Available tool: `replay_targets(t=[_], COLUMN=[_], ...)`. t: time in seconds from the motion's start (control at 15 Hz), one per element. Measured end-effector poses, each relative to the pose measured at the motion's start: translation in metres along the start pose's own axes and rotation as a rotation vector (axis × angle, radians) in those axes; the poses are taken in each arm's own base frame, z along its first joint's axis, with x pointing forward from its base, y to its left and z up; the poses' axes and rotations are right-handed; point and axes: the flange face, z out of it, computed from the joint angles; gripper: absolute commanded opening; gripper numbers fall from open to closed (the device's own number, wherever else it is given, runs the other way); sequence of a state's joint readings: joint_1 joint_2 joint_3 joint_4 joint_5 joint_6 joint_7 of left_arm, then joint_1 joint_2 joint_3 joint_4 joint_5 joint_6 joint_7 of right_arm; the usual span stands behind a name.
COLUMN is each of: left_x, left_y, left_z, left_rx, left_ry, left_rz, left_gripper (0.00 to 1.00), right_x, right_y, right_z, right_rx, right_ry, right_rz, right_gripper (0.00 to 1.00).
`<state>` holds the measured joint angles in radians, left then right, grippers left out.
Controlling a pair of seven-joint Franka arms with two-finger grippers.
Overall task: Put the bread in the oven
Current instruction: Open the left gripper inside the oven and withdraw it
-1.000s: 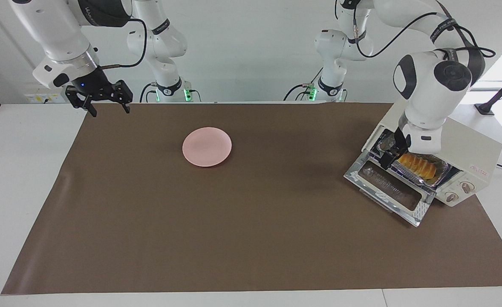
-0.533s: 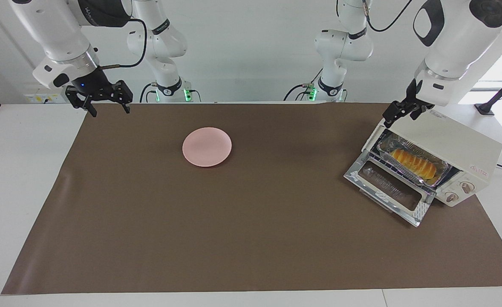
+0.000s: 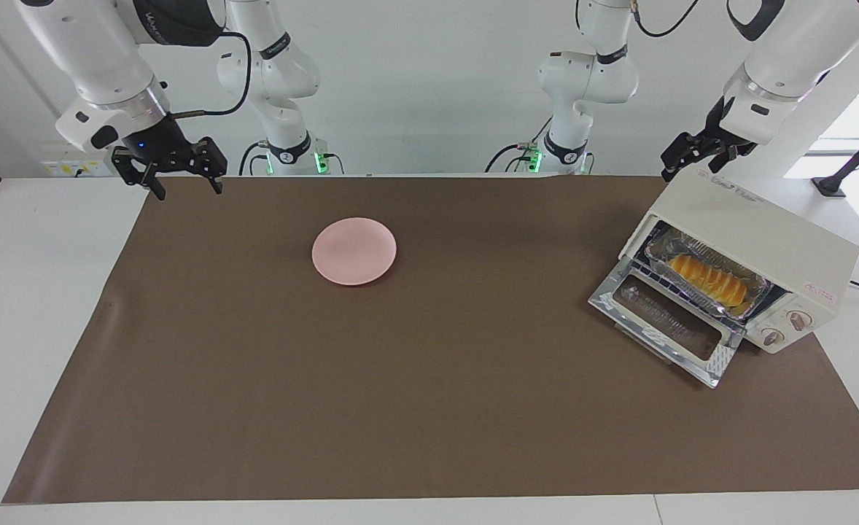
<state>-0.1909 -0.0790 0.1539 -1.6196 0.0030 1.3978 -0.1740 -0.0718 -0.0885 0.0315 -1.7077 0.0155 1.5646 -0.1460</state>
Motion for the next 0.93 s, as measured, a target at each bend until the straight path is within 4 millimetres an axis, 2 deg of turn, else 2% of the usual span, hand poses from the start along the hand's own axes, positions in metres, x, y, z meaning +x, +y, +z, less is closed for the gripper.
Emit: replay_targets(t=[0.27,0.53,0.8,0.93], left_x=[0.004,0.023,0.033,0.031], left_y=[0.001,0.001,0.037,0.042], left_z=[-0.003,-0.008,0.009,0.007], left_rx=[-0.056,-0.076,-0.055,-0.047], left_ry=[-0.003,-0.020,-0.053,-0.046], left_rz=[-0.013,-0.004,0.059,0.067], left_gripper=[1.00,1.00,1.00,1.00], right_x=[0.000,0.000,0.000,0.000], right_y=[0.000,0.000,0.000,0.000], right_z=[0.000,0.000,0.000,0.000], right_rx=[0.000,0.000,0.000,0.000], right_ry=[0.000,0.000,0.000,0.000], right_rz=[0.000,0.000,0.000,0.000], right_gripper=[1.00,1.00,1.00,1.00])
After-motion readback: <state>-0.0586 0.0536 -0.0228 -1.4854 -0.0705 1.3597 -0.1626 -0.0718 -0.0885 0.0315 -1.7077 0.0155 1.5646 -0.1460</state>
